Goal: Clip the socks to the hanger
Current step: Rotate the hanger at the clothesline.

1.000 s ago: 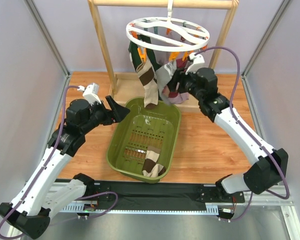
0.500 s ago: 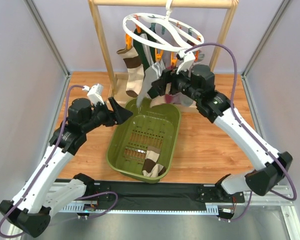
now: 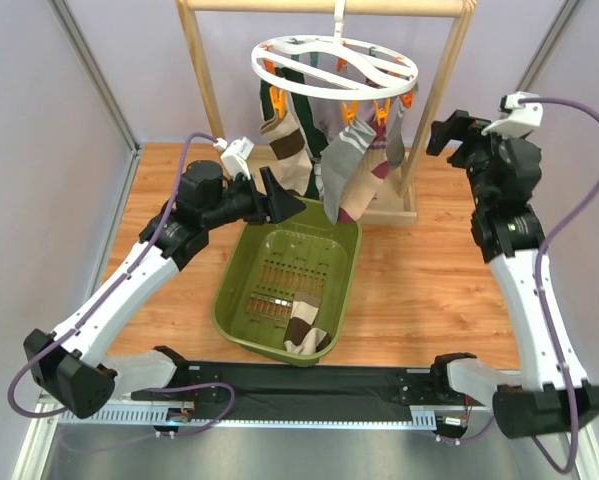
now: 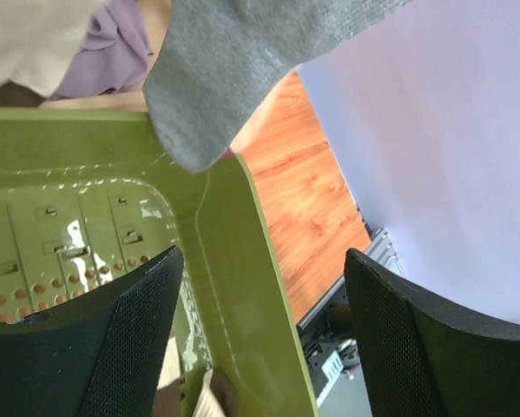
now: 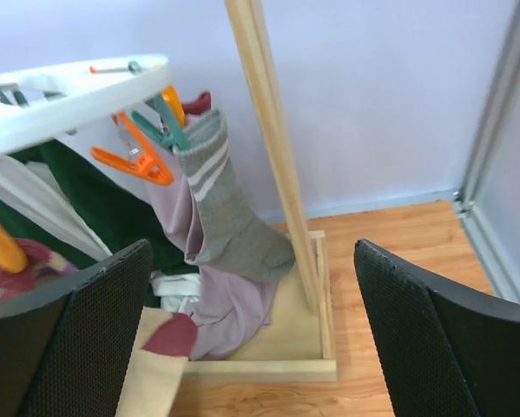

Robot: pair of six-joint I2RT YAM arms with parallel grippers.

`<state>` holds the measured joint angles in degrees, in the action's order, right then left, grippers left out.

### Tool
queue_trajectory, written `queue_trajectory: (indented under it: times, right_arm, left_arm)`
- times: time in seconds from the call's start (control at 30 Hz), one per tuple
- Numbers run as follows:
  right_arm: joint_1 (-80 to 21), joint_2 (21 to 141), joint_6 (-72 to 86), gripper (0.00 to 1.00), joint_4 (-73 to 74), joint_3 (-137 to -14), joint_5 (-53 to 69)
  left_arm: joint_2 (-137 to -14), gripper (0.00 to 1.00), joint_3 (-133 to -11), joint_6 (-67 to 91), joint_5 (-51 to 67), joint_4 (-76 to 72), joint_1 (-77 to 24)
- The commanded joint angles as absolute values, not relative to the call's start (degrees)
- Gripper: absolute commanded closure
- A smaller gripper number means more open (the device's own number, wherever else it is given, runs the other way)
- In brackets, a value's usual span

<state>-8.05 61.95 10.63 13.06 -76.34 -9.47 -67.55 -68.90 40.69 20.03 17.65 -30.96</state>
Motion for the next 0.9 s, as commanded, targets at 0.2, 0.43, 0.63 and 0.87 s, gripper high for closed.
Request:
queue_trajectory:
  times: [0.2, 0.43, 0.63, 0.87]
  right_arm:
    - [-1.6, 75.8, 13.7, 0.0, 6.2, -81.1, 5.6]
    - [-0.5, 80.0, 13.2, 0.08, 0.4, -81.7, 10.5]
    - [-0.6, 84.7, 17.5, 0.17, -9.1, -82.1, 23.3]
    - [-0.7, 88.7, 16.6, 0.09, -13.4, -81.6, 26.6]
  left_arm:
    - [-69.5, 0.17, -72.1, 40.5, 17.6, 13.4, -31.4]
    - [-68.1, 0.17, -70.8, 39.1, 16.2, 15.1, -31.4]
    - [-65.1, 0.16, -70.4, 36.8, 15.0, 19.8, -30.9]
    - [-53.9, 0.13, -67.4, 36.7, 5.7, 27.0, -27.0]
